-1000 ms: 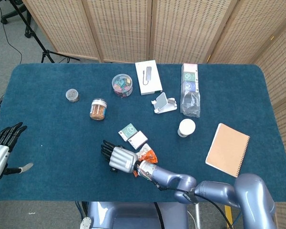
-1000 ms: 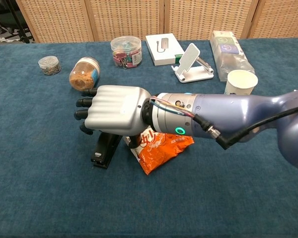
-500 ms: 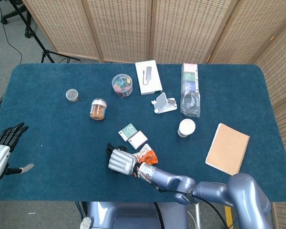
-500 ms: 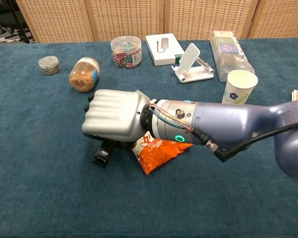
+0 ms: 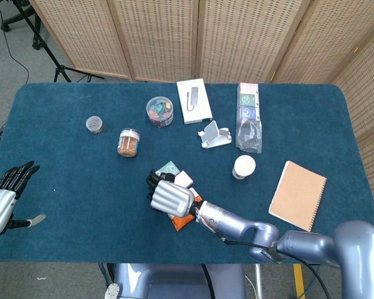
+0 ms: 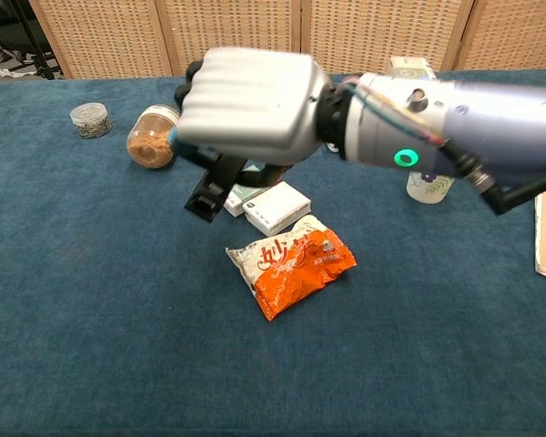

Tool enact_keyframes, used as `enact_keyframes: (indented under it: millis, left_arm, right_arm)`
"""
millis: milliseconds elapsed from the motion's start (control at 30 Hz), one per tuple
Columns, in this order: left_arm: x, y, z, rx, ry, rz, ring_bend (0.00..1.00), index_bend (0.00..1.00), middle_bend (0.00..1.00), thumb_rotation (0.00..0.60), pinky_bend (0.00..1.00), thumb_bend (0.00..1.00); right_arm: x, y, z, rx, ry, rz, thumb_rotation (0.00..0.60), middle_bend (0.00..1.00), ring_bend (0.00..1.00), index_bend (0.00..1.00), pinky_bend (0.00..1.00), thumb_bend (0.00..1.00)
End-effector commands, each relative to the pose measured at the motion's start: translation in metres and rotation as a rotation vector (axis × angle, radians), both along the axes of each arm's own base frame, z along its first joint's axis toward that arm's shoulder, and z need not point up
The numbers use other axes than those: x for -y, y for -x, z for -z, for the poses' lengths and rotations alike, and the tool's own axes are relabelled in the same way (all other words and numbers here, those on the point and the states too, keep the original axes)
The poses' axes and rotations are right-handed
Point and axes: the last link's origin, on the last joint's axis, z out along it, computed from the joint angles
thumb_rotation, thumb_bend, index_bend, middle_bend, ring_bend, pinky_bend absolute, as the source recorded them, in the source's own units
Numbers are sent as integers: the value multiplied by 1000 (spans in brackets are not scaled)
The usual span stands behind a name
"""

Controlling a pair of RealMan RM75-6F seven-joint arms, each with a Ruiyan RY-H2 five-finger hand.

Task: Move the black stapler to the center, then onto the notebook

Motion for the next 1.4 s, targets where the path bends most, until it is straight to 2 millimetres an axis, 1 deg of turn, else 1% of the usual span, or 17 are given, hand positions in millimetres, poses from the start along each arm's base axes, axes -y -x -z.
enact_keyframes:
  millis: [33, 100, 133, 233, 300, 367, 400, 433, 467, 533, 600, 633, 767, 933, 1100, 1133, 1400]
  left_arm:
    - [1, -1, 2, -4, 11, 8, 0, 0, 0, 600, 0, 0]
    - [2, -2, 4, -10, 16, 12, 0, 0, 0, 600, 0, 0]
    - [2, -3, 6, -11, 22, 13, 0, 0, 0, 600, 0, 0]
    - [3, -4, 8, -21, 29, 17, 0, 0, 0, 600, 0, 0]
    - [4, -7, 11, -21, 41, 30, 0, 0, 0, 600, 0, 0]
    - [6, -10, 12, -22, 44, 42, 0, 0, 0, 600, 0, 0]
    - [7, -10, 12, -26, 43, 48, 0, 0, 0, 600, 0, 0]
    - [8, -11, 13, -29, 41, 49, 0, 0, 0, 600, 0, 0]
    - [9, -11, 14, -30, 40, 49, 0, 0, 0, 600, 0, 0]
    - [9, -11, 15, -32, 42, 45, 0, 0, 0, 600, 0, 0]
    - [9, -11, 16, -34, 44, 44, 0, 0, 0, 600, 0, 0]
    - [9, -12, 17, -38, 48, 44, 0, 0, 0, 600, 0, 0]
    - [10, -12, 20, -52, 61, 46, 0, 0, 0, 600, 0, 0]
    - [10, -12, 20, -51, 61, 43, 0, 0, 0, 600, 0, 0]
    - [10, -11, 18, -47, 56, 39, 0, 0, 0, 600, 0, 0]
    - [10, -11, 18, -45, 56, 38, 0, 0, 0, 600, 0, 0]
    - [9, -11, 17, -43, 59, 32, 0, 0, 0, 600, 0, 0]
  right_arm:
    - [7, 35, -45, -35, 90, 30, 600, 493, 290, 586, 248, 646]
    - [11, 56, -66, -59, 133, 50, 600, 493, 291, 586, 249, 646]
    - [15, 72, -81, -70, 160, 77, 600, 493, 292, 586, 251, 646]
    - [18, 101, -107, -89, 192, 126, 600, 493, 293, 585, 261, 646]
    - [20, 130, -129, -116, 225, 172, 600, 493, 294, 585, 270, 646]
    - [19, 150, -142, -125, 235, 200, 600, 493, 297, 586, 280, 650]
    - [18, 165, -150, -136, 244, 232, 600, 493, 298, 586, 283, 658]
    - [16, 176, -156, -138, 245, 246, 600, 493, 298, 586, 283, 663]
    - [14, 185, -160, -143, 246, 258, 600, 493, 298, 586, 284, 671]
    - [7, 211, -169, -175, 245, 293, 600, 493, 298, 586, 284, 672]
    - [2, 225, -171, -187, 237, 310, 600, 493, 300, 586, 284, 672]
    - [-2, 237, -169, -200, 226, 336, 600, 493, 301, 586, 284, 672]
    - [-8, 264, -159, -238, 207, 385, 600, 493, 303, 586, 284, 672]
    - [-11, 283, -146, -251, 193, 424, 600, 492, 302, 586, 284, 672]
    - [-8, 302, -135, -286, 196, 474, 600, 493, 304, 586, 291, 672]
    - [-8, 310, -133, -311, 202, 484, 600, 493, 304, 585, 293, 672]
    - [-9, 325, -127, -332, 203, 505, 600, 492, 306, 586, 299, 672]
